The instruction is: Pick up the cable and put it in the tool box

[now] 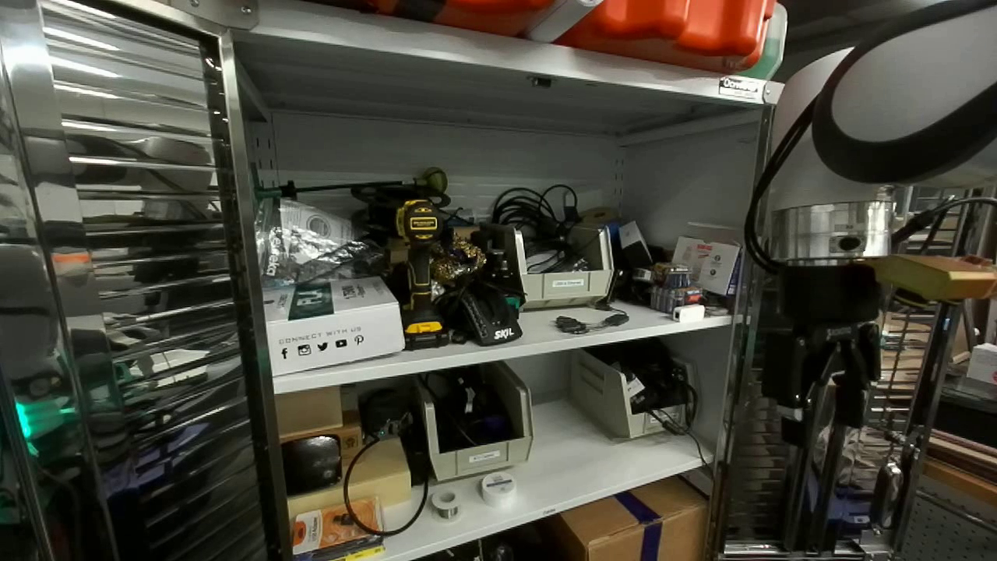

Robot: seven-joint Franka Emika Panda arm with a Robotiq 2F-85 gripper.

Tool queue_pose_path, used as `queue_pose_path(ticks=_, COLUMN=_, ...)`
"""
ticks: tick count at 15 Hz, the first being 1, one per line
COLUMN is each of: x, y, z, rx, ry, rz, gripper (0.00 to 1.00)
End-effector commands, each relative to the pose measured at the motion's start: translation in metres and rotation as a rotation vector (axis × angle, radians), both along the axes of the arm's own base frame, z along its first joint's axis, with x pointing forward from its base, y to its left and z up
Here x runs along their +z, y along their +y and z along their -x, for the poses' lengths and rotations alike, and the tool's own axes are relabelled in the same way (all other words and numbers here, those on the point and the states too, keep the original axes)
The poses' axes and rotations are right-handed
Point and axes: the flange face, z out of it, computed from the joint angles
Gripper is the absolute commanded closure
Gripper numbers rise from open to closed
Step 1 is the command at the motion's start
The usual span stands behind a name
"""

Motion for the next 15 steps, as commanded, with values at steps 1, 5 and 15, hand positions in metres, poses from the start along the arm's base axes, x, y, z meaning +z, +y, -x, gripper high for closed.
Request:
queue_pose_path(ticks=1, x=-0.006, y=-0.001, z=-0.006, rx=-0.018, ry=0.001, rz=0.021, gripper=0.0)
queue_pose_path(ticks=5, x=-0.019, y=-0.004, z=-0.043, rx=-0.052, ry=-0.02, rz=0.017, gripper=0.0)
queue_pose_path(ticks=15, x=-0.011, y=-0.023, z=-0.186, rx=-0.221, ry=-0.182, rz=0.072, gripper=0.0)
